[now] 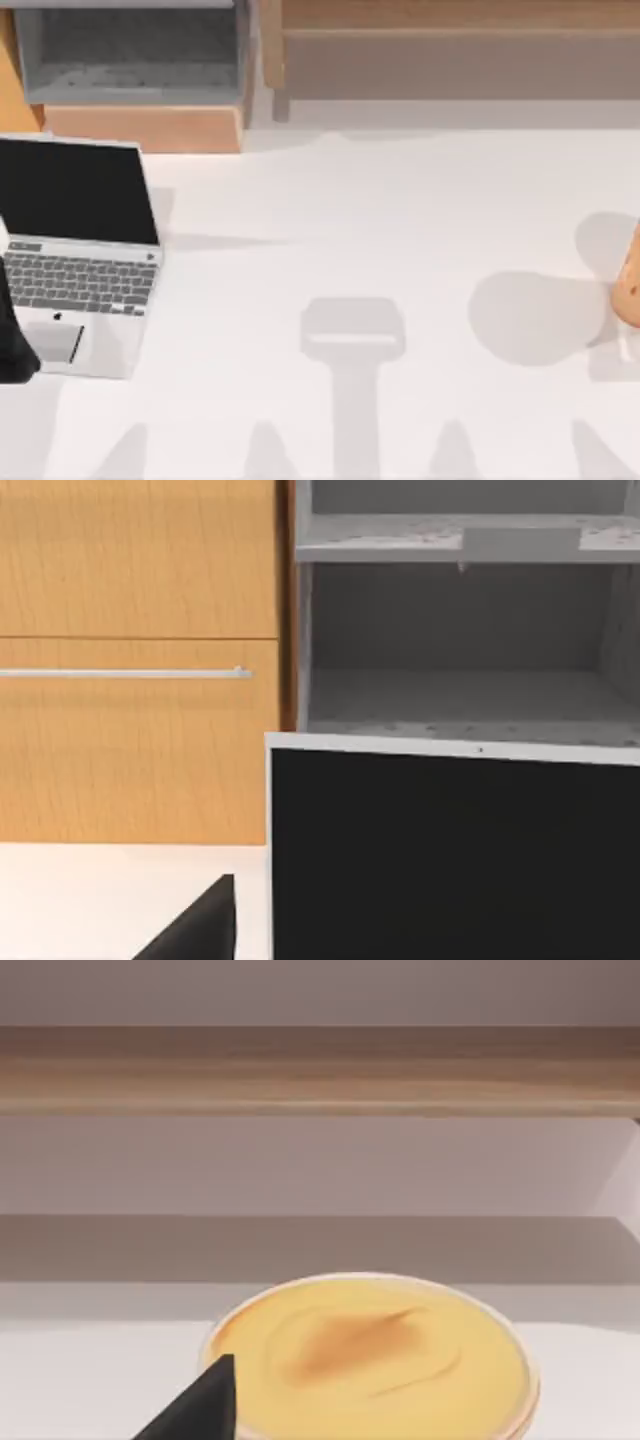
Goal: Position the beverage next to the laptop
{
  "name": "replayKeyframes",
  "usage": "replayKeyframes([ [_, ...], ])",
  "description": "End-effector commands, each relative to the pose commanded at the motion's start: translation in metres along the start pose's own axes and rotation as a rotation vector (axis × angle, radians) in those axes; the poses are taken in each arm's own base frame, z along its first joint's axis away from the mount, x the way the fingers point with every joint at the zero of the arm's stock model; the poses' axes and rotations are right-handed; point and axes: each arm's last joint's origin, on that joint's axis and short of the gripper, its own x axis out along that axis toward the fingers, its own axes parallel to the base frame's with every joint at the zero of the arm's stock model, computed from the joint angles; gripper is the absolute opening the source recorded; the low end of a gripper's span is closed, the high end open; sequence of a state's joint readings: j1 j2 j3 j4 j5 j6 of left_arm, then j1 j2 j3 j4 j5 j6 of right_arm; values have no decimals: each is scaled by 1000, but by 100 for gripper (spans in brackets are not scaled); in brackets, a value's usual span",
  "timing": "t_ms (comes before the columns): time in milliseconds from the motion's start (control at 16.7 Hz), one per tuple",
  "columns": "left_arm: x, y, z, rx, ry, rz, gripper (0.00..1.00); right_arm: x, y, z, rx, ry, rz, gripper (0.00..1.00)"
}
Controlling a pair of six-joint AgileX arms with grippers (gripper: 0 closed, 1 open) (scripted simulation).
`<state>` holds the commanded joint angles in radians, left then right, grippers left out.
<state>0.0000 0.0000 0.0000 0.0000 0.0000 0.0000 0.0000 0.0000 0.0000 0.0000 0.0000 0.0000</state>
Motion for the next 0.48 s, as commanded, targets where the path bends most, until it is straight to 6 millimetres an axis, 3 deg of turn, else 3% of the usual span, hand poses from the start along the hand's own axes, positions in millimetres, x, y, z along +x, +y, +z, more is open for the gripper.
replayKeyframes([
  [480,0,0,0,0,0,0,100,14,9,-9,16,100,-3,100],
])
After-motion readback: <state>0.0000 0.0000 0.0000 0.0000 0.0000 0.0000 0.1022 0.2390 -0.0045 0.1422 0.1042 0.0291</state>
